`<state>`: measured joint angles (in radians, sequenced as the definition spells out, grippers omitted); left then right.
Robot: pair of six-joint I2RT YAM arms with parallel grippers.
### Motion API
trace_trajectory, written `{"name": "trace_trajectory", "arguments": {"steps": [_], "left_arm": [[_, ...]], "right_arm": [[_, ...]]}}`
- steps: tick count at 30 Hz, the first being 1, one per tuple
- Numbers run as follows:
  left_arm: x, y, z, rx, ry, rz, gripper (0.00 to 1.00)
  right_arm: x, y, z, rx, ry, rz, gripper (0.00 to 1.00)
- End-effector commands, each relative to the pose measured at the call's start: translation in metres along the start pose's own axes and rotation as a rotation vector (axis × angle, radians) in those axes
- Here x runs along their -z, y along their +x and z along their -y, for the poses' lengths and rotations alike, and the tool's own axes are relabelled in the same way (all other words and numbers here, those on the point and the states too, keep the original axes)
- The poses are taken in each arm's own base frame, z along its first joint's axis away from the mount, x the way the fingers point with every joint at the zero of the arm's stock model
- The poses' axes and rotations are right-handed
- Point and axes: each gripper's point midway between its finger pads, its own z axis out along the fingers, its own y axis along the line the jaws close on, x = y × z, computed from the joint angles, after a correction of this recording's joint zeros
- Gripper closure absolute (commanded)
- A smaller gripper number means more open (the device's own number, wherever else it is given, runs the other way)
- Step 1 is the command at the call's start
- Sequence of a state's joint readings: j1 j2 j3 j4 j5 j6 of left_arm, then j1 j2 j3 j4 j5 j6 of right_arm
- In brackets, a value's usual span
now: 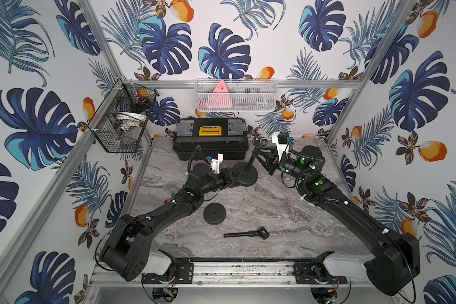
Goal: Assemble a microphone stand
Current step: Adjust the microphone stand.
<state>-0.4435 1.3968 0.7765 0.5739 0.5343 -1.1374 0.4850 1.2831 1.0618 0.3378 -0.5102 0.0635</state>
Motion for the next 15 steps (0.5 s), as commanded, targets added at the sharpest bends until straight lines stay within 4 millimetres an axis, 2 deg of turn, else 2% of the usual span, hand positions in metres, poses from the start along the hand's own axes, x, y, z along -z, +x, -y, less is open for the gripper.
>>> {"name": "trace_trajectory", "arguments": {"steps": [1,3,6,8,10,11,13,15], "left_arm": [[0.003,-0.009,0.016,-0.022,0.065,0.046,0.72],[0.003,-0.01,0.017,-0.021,0.07,0.05,0.75],[0.003,-0.011,0.019,-0.014,0.085,0.058,0.81],[0.003,-0.011,0.019,-0.01,0.092,0.062,0.84],[0.004,-0.011,0.018,-0.002,0.095,0.066,0.86],[0.004,-0.012,0.018,-0.003,0.099,0.072,0.87],[0.004,-0.015,0.018,0.009,0.107,0.083,0.9],[0.004,-0.019,0.017,0.019,0.105,0.095,0.92]], "right_arm": [[0.001,-0.027,-0.005,0.041,-0.015,0.094,1.0],[0.0,-0.027,-0.005,0.042,-0.016,0.091,0.99],[-0.001,-0.026,-0.004,0.04,-0.017,0.087,0.91],[-0.002,-0.026,-0.003,0.04,-0.015,0.09,0.73],[-0.002,-0.025,-0.001,0.042,-0.007,0.087,0.43],[-0.003,-0.025,0.0,0.043,-0.001,0.084,0.35],[-0.002,-0.024,0.003,0.037,0.019,0.076,0.24],[-0.001,-0.019,0.006,0.03,0.038,0.063,0.2]]}}
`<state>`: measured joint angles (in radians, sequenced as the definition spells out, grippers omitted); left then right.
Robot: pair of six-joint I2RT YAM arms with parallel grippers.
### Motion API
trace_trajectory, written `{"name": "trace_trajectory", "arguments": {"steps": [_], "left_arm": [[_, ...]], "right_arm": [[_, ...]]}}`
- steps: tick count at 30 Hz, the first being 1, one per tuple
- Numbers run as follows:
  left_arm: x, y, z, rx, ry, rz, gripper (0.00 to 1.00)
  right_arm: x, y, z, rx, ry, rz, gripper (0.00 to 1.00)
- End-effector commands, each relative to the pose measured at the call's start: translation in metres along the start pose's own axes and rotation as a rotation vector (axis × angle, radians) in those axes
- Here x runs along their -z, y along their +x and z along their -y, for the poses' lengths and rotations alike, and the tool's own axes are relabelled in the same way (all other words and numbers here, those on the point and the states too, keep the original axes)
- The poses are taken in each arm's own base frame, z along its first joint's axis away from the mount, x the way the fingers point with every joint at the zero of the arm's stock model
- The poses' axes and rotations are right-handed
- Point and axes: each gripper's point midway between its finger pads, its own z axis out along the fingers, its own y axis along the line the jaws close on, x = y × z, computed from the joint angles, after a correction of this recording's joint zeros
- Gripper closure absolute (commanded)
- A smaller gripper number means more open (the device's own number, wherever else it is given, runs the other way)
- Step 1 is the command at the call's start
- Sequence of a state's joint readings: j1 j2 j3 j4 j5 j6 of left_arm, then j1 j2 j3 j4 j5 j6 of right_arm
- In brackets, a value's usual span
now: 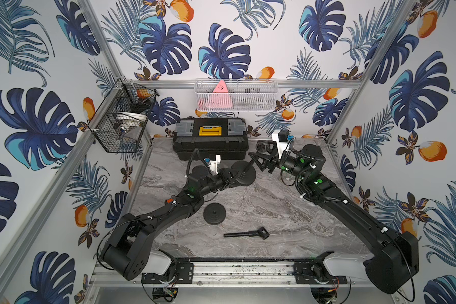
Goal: Assemble a microphone stand
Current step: Adjust the microphone stand.
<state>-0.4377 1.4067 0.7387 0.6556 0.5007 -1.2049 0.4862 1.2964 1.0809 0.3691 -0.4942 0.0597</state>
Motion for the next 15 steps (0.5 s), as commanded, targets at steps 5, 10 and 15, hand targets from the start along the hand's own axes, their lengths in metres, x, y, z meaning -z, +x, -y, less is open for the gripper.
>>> {"name": "trace_trajectory", "arguments": {"steps": [5,10,15], "left_arm": [[0.0,-0.027,0.023,-0.018,0.096,0.083,0.96],[0.011,-0.069,0.027,-0.05,0.075,0.169,1.0],[0.038,-0.126,0.056,-0.368,-0.081,0.313,1.0]], "right_arm": [[0.017,0.011,0.008,-0.004,0.091,0.003,0.18],[0.054,0.051,0.018,-0.055,0.231,-0.04,0.18],[0.071,0.102,0.029,-0.134,0.312,-0.107,0.19]]}}
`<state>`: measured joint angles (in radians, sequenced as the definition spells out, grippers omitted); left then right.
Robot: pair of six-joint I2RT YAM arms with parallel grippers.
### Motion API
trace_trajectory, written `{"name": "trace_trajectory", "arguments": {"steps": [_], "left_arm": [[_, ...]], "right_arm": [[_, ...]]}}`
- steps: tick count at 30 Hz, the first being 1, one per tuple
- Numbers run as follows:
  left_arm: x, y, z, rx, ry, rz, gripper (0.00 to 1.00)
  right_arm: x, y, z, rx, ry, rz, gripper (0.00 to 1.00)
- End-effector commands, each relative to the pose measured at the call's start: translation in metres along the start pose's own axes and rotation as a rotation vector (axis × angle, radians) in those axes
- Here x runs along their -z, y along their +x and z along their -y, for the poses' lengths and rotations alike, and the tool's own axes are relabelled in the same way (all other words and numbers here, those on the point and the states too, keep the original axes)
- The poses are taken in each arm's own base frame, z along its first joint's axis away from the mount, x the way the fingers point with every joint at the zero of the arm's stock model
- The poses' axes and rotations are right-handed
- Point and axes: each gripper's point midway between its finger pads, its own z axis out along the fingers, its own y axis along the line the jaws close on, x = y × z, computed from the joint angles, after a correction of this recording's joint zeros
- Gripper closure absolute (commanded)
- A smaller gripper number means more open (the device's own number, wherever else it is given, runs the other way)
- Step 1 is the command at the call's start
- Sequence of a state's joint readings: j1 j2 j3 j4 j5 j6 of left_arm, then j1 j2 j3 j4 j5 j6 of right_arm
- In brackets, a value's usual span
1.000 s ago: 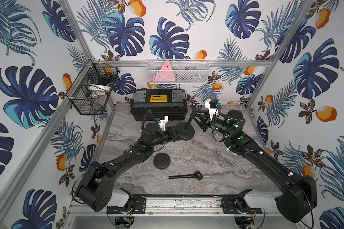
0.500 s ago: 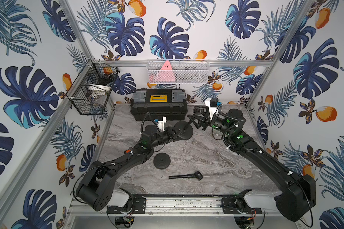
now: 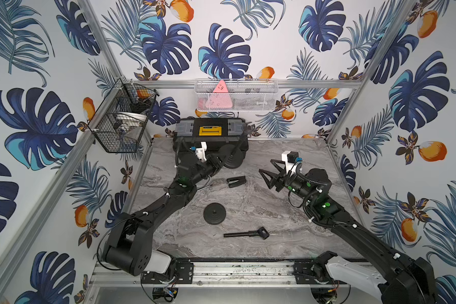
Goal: Assemble a microphone stand
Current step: Adjust the microphone stand.
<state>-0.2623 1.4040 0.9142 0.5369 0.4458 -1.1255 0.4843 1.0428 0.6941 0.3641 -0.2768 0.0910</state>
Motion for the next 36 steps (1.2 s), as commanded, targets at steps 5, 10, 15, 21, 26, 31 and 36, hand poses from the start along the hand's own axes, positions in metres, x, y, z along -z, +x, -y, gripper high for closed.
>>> {"name": "trace_trajectory", "arguments": {"steps": [5,10,15,21,26,31,36], "left_arm": [[0.031,-0.08,0.072,-0.65,-0.192,0.248,1.0],[0.034,-0.097,0.107,-0.935,-0.24,0.272,1.0],[0.022,-0.075,0.129,-1.231,-0.291,0.232,1.0],[0.011,-0.051,0.131,-1.374,-0.284,0.176,1.0],[0.01,-0.051,0.135,-1.357,-0.283,0.199,1.0],[0.014,-0.067,0.136,-1.145,-0.332,0.256,1.0],[0.026,-0.089,0.122,-0.785,-0.348,0.313,1.0]], "right_arm": [[0.001,0.048,0.027,-0.069,0.124,-0.061,0.2],[0.007,0.047,0.032,-0.051,0.151,-0.051,0.2],[0.009,0.046,0.032,-0.052,0.148,-0.052,0.2],[0.01,0.046,0.034,-0.057,0.146,-0.045,0.2],[0.008,0.045,0.03,-0.067,0.124,-0.045,0.2],[0.011,0.042,0.039,-0.08,0.14,-0.032,0.2],[0.016,0.042,0.039,-0.093,0.132,-0.017,0.2]]}}
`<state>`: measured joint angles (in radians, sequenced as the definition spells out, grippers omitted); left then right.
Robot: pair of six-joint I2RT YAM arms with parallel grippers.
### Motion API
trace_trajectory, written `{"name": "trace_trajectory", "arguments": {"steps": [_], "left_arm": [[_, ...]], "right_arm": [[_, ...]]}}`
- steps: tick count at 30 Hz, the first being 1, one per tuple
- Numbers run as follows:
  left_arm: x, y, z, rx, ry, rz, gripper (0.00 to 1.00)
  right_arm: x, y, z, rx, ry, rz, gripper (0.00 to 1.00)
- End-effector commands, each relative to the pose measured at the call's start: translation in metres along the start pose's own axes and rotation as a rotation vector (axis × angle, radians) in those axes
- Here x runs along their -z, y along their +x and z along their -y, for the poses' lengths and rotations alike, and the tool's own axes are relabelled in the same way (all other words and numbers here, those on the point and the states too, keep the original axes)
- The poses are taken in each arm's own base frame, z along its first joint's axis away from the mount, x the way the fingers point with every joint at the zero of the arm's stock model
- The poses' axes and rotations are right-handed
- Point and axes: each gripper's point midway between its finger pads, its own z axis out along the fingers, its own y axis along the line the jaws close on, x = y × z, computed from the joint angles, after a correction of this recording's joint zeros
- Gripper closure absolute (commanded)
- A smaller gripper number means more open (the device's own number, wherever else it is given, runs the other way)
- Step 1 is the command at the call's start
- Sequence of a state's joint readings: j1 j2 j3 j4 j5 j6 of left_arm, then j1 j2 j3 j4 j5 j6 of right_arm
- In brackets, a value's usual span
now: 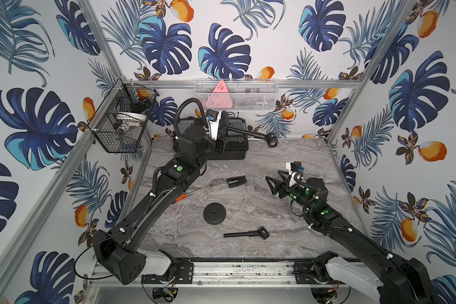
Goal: Assemble a microphone stand
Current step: Adjust the microphone stand, then place the microphone stand at the center of the board.
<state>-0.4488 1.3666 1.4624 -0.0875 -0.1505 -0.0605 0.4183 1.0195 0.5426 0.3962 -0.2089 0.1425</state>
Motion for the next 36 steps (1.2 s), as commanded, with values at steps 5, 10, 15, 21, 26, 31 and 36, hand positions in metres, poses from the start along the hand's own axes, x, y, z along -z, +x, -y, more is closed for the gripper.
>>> {"name": "trace_trajectory", "arguments": {"steps": [5,10,15,21,26,31,36], "left_arm": [[0.0,0.011,-0.04,0.663,0.07,-0.053,1.0],[-0.005,0.058,-0.035,0.902,0.181,-0.143,1.0],[-0.011,0.099,-0.017,1.068,0.305,-0.201,1.0],[-0.019,0.131,0.019,1.211,0.485,-0.249,1.0],[-0.019,0.139,0.059,1.259,0.617,-0.314,1.0],[-0.015,0.147,0.087,1.276,0.69,-0.374,1.0],[-0.014,0.158,0.098,1.271,0.687,-0.417,1.0]], "right_arm": [[0.0,-0.011,-0.002,-0.053,-0.049,0.044,0.2],[0.004,-0.017,-0.019,-0.037,-0.17,0.078,0.21],[0.006,-0.029,-0.032,-0.024,-0.239,0.066,0.24],[0.006,-0.055,-0.038,-0.055,-0.259,0.123,0.24],[-0.007,-0.072,-0.045,-0.056,-0.306,0.125,0.28],[-0.02,-0.08,-0.041,-0.003,-0.284,0.114,0.3],[-0.023,-0.092,-0.048,0.077,-0.31,0.12,0.32]]}}
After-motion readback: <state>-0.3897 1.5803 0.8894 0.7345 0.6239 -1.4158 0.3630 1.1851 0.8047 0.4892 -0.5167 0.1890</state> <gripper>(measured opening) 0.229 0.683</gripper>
